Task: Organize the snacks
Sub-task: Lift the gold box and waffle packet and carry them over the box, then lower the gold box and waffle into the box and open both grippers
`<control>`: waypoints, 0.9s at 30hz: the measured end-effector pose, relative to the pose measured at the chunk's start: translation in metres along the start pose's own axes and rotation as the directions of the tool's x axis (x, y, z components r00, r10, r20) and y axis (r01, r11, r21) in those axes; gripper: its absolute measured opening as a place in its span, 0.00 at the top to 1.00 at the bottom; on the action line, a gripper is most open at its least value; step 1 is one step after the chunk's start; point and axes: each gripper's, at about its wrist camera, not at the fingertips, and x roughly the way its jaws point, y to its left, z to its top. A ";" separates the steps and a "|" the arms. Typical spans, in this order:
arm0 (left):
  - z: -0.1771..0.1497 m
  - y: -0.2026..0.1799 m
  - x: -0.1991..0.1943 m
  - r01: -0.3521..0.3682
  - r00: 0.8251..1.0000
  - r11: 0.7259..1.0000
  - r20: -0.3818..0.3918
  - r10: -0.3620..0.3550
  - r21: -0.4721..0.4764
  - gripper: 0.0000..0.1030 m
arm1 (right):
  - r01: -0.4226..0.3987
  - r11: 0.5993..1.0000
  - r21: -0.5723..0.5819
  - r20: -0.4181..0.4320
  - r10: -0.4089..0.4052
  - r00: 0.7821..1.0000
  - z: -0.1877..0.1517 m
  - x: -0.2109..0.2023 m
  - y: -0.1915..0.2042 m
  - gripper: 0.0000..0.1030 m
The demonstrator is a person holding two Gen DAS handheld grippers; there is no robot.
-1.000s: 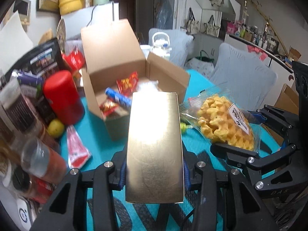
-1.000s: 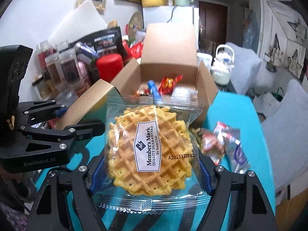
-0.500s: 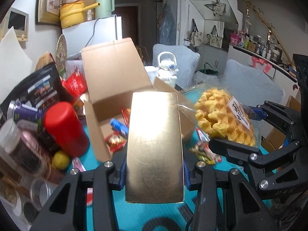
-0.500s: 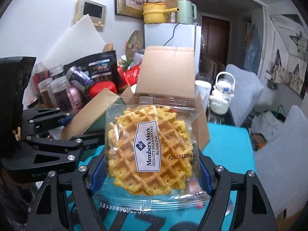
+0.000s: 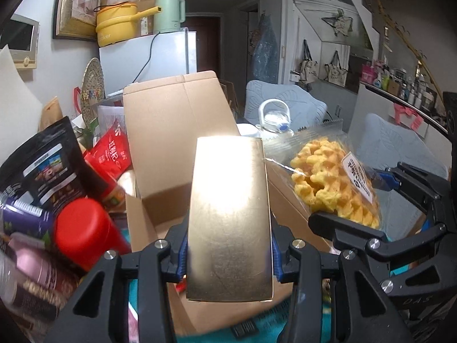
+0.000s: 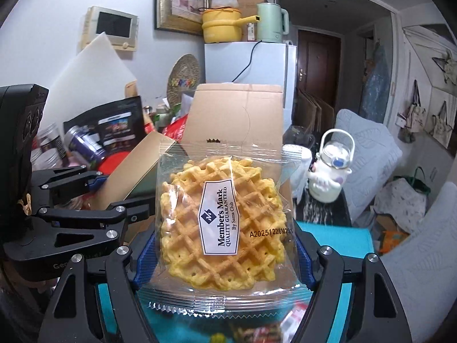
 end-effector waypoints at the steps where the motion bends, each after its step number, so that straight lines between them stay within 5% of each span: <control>1: 0.002 0.001 0.004 -0.004 1.000 1.000 0.002 0.004 -0.004 0.58 | -0.002 1.000 0.001 0.000 0.002 1.000 0.002 0.006 -0.003 0.25; 16: 0.004 0.031 0.088 -0.089 0.992 0.995 -0.090 0.084 -0.049 0.58 | -0.039 0.999 0.005 -0.064 0.039 0.997 0.006 0.085 -0.019 0.24; 27: -0.015 0.037 0.140 -0.139 0.961 0.990 -0.245 0.127 -0.031 0.58 | -0.029 0.998 0.056 -0.197 0.040 0.980 -0.014 0.133 -0.027 0.24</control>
